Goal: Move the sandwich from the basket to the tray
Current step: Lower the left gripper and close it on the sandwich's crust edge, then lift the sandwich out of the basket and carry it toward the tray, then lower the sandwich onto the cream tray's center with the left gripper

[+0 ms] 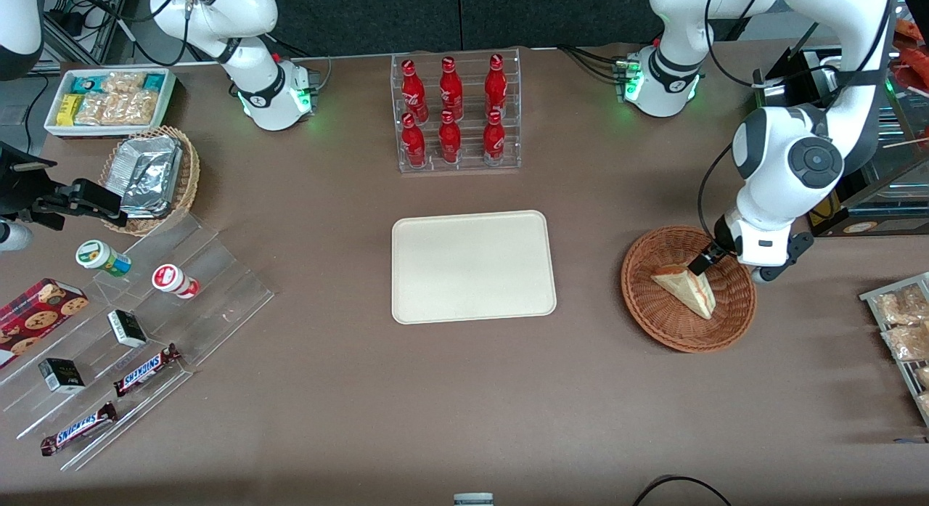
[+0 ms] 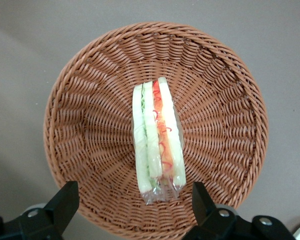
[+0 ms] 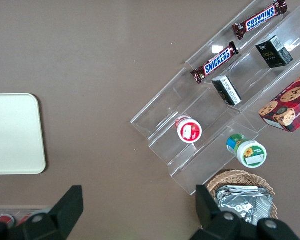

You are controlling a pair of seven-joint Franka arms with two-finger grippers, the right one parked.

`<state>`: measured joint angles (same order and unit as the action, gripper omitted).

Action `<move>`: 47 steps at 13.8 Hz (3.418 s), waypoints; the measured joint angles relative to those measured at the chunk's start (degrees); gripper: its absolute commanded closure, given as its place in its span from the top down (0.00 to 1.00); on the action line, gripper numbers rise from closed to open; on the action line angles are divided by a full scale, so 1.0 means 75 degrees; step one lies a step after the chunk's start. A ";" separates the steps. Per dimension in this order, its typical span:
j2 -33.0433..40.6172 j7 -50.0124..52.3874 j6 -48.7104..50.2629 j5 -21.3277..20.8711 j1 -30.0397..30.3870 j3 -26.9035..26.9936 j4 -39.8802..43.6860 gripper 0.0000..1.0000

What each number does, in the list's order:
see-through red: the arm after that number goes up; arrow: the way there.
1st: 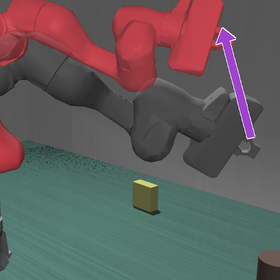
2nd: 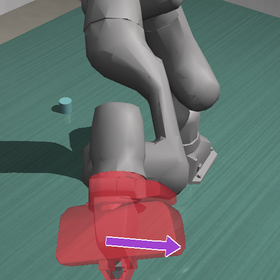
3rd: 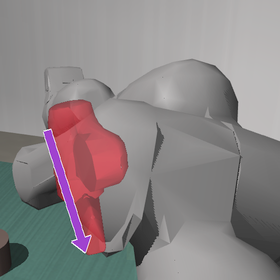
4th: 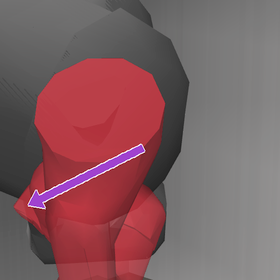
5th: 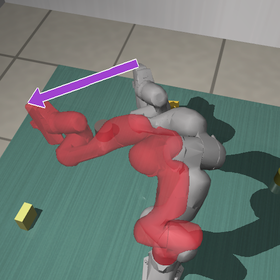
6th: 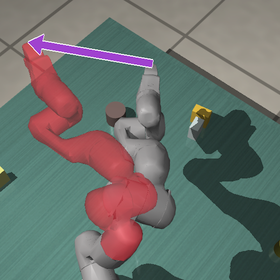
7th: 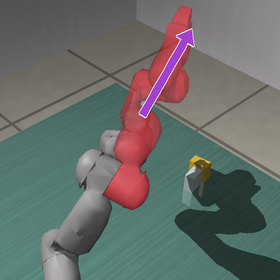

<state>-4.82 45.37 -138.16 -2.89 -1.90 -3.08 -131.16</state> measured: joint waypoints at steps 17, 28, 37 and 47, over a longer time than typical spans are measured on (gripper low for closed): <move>-0.1094 0.0676 -0.1447 0.0004 0.0000 -0.0154 0.0039 0.00; -0.0654 0.0672 0.3622 -0.0008 -0.0566 -0.1691 0.3611 0.00; -0.2638 0.0848 0.3587 -0.0549 -0.2520 -0.2673 0.4903 0.00; -0.4445 0.1483 0.2588 -0.1527 -0.3676 -0.2661 0.5682 0.00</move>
<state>-38.15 56.49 -118.75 -14.35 -29.47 -23.03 -88.54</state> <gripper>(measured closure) 0.846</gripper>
